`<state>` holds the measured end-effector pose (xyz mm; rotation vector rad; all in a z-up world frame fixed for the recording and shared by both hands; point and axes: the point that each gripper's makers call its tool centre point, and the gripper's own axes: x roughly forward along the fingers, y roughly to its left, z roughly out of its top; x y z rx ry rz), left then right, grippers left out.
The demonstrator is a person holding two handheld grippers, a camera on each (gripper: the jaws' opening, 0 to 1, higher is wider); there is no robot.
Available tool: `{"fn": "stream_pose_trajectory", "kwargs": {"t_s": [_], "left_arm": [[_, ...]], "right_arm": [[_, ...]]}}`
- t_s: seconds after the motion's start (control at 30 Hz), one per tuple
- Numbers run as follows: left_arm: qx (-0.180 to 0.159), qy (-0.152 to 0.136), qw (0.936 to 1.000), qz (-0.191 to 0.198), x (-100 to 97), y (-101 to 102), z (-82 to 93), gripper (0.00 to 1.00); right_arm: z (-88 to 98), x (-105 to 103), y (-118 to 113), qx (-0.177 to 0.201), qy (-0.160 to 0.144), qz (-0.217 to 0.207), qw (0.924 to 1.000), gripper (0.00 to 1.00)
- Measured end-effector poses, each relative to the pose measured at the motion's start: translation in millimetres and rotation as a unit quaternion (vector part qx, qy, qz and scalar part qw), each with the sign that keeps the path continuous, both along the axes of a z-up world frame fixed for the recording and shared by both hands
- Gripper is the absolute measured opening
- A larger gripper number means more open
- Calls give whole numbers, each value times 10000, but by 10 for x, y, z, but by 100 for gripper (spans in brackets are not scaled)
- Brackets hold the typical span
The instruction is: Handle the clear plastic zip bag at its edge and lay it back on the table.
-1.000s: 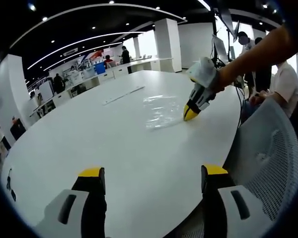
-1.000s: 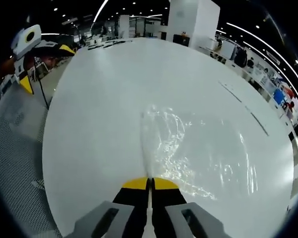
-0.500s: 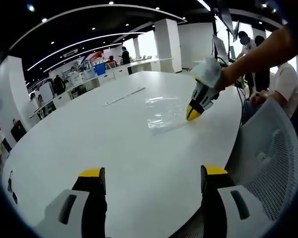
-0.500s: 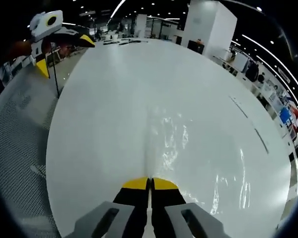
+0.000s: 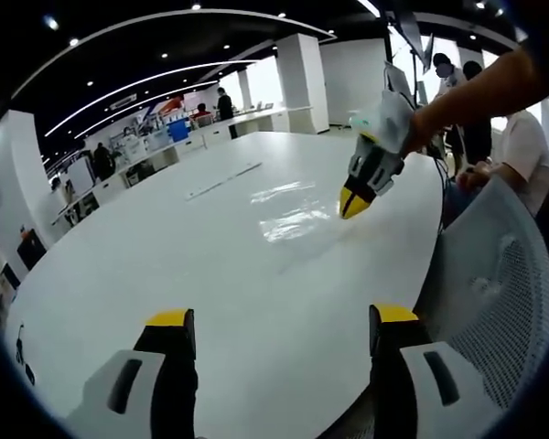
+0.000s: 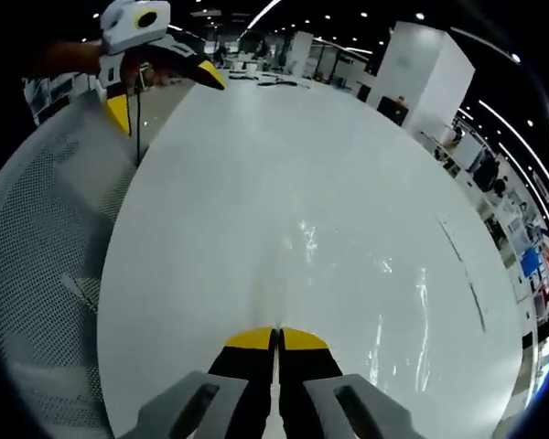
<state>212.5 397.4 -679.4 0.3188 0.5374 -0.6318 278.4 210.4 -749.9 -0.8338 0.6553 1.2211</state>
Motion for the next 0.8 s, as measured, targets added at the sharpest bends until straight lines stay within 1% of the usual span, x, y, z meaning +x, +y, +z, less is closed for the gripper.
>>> {"fn": "stream_pose_trajectory", "kwargs": {"t_s": [0.07, 0.1, 0.47, 0.63, 0.73, 0.8], "left_arm": [[7, -1, 10000, -16, 2, -3, -4, 76], [13, -4, 10000, -26, 1, -3, -5, 76], [39, -14, 10000, -51, -9, 14, -8, 75], [39, -40, 10000, -72, 0, 6, 5, 75], [52, -40, 9999, -93, 3, 1, 2, 75], [68, -41, 9999, -119, -1, -9, 3, 75]], "right_arm": [[3, 2, -5, -47, -13, 86, 10000, 0], [23, 0, 5, -74, -90, 186, 9998, 0], [149, -31, 51, -187, -328, 509, 9980, 0], [217, -27, 67, -214, -496, 685, 9962, 0], [231, -45, 76, -198, -497, 743, 9958, 0], [239, -74, 88, -214, -544, 880, 9944, 0]]}}
